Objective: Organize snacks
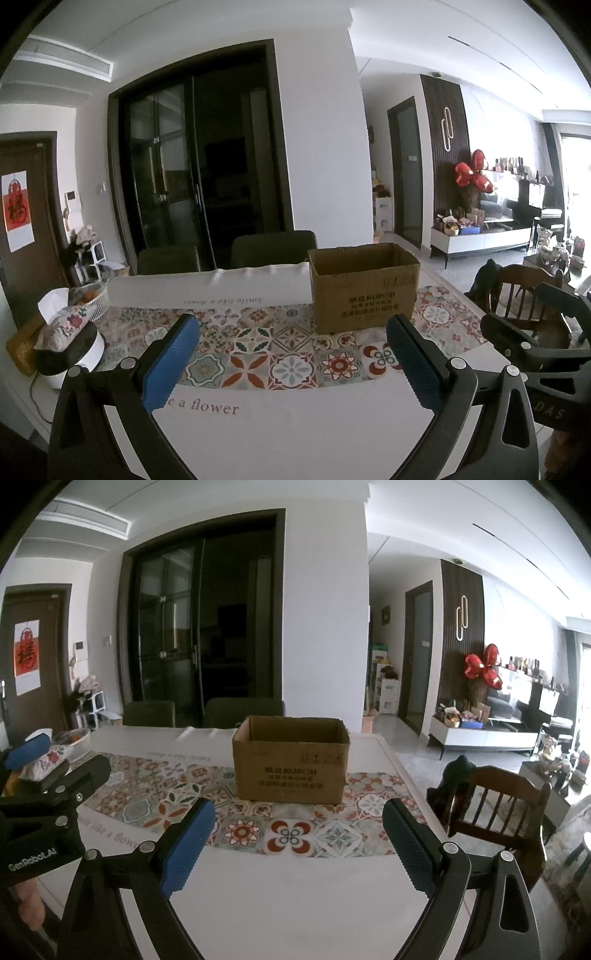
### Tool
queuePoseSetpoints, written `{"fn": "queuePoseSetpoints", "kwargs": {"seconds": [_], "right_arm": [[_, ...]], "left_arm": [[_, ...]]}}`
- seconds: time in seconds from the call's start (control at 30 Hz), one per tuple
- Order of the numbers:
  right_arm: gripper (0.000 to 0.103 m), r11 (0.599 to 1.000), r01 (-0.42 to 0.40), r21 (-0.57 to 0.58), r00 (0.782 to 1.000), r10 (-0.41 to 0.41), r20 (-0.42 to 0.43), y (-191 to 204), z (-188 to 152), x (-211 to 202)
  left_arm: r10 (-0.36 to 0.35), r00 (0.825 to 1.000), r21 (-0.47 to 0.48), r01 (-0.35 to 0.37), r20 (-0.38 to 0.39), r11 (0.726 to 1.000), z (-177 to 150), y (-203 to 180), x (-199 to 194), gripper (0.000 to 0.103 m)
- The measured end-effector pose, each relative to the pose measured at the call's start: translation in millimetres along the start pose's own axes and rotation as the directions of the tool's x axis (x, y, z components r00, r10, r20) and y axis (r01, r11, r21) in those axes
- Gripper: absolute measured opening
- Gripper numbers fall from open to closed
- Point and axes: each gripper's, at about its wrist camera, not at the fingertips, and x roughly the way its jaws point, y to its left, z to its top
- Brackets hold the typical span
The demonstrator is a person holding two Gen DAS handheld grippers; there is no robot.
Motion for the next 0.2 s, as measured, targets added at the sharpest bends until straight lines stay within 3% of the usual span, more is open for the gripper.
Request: {"fn": "queuePoseSetpoints", "kwargs": {"seconds": [0.2], "right_arm": [[0.093,1.0,-0.001,0.0,1.0,0.001,0.0,0.5,0.3,0.1]], "left_arm": [[0.003,1.0,-0.007,-0.003,0.0,1.0,0.8,1.0,-0.3,0.103]]}}
